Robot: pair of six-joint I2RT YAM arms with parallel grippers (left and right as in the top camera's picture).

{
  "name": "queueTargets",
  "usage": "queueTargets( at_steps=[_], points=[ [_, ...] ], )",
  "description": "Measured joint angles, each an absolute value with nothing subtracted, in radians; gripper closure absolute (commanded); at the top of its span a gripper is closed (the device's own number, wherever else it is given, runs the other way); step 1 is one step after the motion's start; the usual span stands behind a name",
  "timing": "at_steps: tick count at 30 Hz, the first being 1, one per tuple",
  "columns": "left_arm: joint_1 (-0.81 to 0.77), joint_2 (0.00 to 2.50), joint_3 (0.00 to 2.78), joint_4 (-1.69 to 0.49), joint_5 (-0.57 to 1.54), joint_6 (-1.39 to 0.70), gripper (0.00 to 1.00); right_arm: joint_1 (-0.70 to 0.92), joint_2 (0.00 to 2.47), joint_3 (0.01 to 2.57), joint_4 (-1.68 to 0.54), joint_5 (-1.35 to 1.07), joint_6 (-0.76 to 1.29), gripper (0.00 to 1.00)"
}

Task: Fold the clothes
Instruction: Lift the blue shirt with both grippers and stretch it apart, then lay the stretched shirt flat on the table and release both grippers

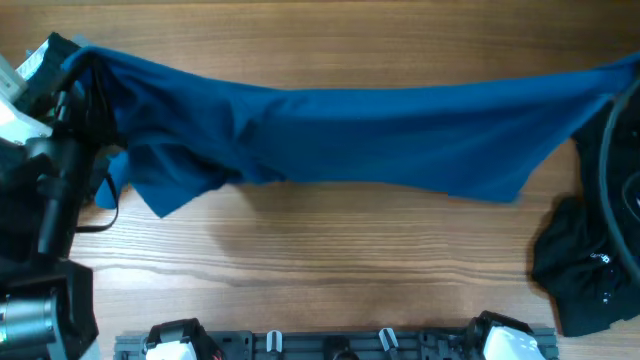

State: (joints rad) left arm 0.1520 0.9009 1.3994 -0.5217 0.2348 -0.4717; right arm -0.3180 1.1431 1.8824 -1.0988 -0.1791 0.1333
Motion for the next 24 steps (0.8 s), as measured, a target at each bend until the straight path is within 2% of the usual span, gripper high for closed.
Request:
queueTargets(
  at_steps=[6,9,12,15,18,21,23,24],
  points=[
    [0.153,0.884,1.499,-0.483,0.236,-0.446,0.96,-0.318,1.102,1.97,-0.988,-0.069,0.134,0.96],
    [0.146,1.003,1.508,-0.461,0.239,-0.446,0.96,-0.318,1.216,1.976,-0.997,-0.091,0.133,0.96],
    [0.101,1.247,1.512,-0.327,0.242,-0.445,0.96,-0.318,1.414,1.977,-0.978,-0.155,0.133,0.96],
    [0.069,1.525,1.507,-0.125,0.246,-0.448,0.96,-0.317,1.644,1.966,-0.801,-0.227,0.156,0.96],
    [0.059,1.745,1.501,0.16,0.261,-0.535,0.96,-0.317,1.822,1.946,-0.495,-0.339,0.289,0.96],
    [0.064,1.783,1.529,0.451,0.266,-0.639,0.96,-0.316,1.824,1.935,-0.113,-0.432,0.439,0.96],
    [0.079,1.782,1.643,0.487,0.268,-0.675,0.96,-0.317,1.774,1.942,-0.007,-0.44,0.486,0.96],
    [0.091,1.781,1.734,0.459,0.268,-0.688,0.96,-0.32,1.732,1.943,-0.038,-0.431,0.486,0.96]
  ],
)
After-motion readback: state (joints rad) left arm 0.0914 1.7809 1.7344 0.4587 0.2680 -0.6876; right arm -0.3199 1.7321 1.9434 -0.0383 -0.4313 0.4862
